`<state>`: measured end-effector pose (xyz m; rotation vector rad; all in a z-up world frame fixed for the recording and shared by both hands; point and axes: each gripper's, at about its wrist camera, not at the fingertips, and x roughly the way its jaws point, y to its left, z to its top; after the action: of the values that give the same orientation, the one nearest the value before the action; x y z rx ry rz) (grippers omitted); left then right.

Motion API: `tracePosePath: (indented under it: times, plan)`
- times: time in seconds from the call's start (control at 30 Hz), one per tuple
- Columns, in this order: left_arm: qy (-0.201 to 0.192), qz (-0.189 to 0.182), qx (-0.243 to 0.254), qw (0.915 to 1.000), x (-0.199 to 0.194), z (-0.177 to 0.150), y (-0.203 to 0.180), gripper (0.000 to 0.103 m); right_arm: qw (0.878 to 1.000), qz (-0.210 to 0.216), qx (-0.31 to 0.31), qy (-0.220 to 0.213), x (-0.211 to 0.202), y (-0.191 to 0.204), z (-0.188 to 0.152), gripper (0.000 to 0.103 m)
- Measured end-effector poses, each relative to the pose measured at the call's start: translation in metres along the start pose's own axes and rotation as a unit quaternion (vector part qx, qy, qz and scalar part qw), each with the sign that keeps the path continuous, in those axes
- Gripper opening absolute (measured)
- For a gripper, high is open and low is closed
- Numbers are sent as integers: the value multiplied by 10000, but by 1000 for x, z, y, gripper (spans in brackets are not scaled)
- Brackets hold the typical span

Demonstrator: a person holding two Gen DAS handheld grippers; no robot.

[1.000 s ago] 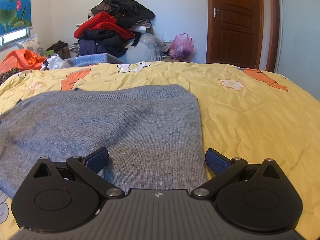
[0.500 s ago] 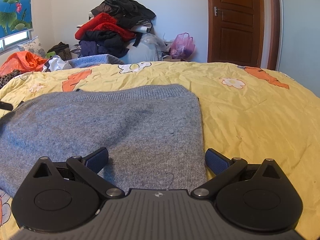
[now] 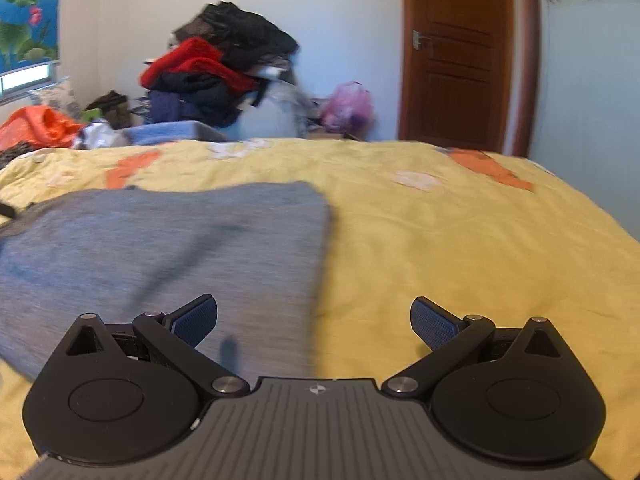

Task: Fold small clothes
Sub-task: 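Move both open grippers to the side edge of the folded sweater, then grasp the side edge of the folded sweater with both grippers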

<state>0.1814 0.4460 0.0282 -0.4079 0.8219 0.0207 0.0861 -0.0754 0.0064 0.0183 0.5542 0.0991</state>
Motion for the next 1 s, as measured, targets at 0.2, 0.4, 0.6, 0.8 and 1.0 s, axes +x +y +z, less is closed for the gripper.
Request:
tracePosePath:
  times: [0.2, 0.4, 0.6, 0.8, 1.0]
  plan:
    - [-328, -427, -155, 9984, -80, -65, 13, 103, 9956, 272, 836, 318, -2, -55, -14, 103]
    - [-38, -545, -378, 9978, -101, -111, 20, 103, 9955, 717, 395, 480, -1, -22, -16, 103]
    - [91, -796, -347, 9962, -99, -115, 9, 103, 9930, 1042, -276, 489, -6, 11, -18, 93]
    - [164, -1133, -741, 9907, -98, -111, 22, 103, 9872, 1424, -477, 534, -2, 36, -14, 76]
    - [348, -931, -222, 9948, -93, -108, 5, 98, 9900, 1243, -391, 530, 0, 32, -8, 25]
